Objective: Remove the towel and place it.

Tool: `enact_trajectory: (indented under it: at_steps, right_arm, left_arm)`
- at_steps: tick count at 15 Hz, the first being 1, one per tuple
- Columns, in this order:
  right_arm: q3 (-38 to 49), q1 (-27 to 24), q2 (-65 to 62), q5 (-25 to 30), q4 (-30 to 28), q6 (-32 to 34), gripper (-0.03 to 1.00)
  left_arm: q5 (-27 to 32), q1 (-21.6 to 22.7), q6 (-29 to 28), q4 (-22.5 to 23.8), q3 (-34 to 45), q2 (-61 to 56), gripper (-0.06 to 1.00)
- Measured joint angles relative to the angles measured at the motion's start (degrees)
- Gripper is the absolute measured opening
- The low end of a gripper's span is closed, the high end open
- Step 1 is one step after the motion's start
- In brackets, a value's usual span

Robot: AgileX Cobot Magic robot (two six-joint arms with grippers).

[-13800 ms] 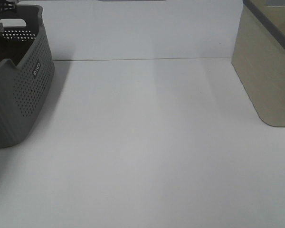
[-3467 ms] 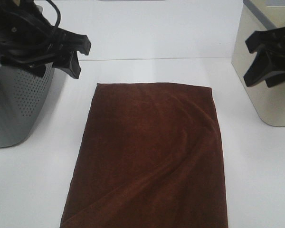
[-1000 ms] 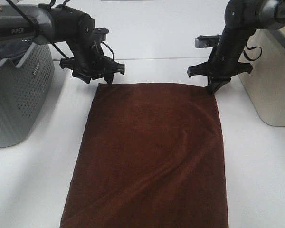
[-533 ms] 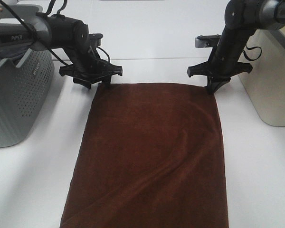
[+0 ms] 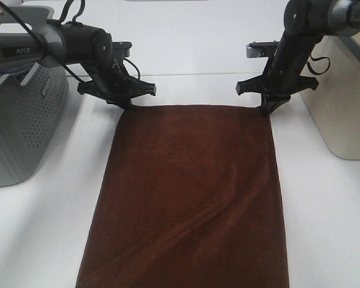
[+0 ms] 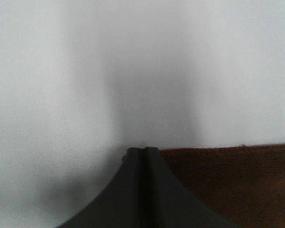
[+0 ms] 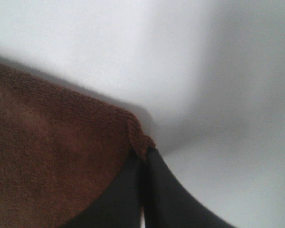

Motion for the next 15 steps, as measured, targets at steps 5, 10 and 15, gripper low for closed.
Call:
enact_trajectory:
  at_steps: [5,10,15]
  right_arm:
    - [-5.7,0.0,0.0,-4.5,-0.1,-1.6,0.0]
    - [-7.3,0.0,0.1,-12.0,-2.8,-4.5,0.0]
    - [-7.3,0.0,1.1,-21.6,-4.2,-5.7,0.0]
  left_arm:
    - [-2.2,0.0,0.5,4.7,-1.8,-0.1,0.0]
    - [-6.4,2.0,-4.1,12.0,-9.3,-0.2,0.0]
    - [-15.2,3.7,-4.4,12.9,-9.9,0.1,0.0]
